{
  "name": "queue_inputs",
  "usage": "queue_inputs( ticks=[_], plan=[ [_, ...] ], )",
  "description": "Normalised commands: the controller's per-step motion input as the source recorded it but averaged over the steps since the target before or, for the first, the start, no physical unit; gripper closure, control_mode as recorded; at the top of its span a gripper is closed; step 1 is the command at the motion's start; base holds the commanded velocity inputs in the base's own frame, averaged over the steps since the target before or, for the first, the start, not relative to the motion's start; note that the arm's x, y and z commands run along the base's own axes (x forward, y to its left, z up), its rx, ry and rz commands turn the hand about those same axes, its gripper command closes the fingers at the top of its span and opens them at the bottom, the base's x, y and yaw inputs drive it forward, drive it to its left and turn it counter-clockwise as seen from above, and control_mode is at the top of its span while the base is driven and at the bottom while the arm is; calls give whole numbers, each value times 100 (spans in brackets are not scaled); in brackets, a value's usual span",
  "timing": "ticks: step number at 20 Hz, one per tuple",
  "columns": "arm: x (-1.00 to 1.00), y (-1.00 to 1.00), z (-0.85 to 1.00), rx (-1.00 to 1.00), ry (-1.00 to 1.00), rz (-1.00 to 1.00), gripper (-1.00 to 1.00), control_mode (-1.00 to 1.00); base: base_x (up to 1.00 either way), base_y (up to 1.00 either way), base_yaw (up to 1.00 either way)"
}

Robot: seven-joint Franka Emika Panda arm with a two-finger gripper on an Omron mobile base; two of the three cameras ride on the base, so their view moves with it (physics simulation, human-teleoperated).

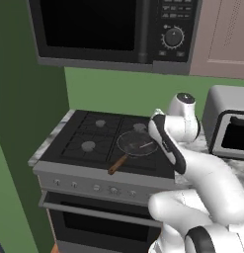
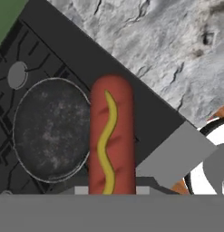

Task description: Place the cold items (mango and onion) from the fridge in one tupperware on the dining counter. Place the warm items (hot dog and kebab skewer) in the stove area in another tupperware.

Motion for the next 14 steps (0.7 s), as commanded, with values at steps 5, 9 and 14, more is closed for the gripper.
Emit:
queue_inputs(
  ticks=[5,9,14],
  plan=[
    [-100,-3,-27,15,-23,-23,100,-100,0,0,0],
    [-57,-1,0,1,0,-12,100,-100,0,0,0],
    [-14,0,5,-1,4,-7,100,-100,0,0,0]
  ],
)
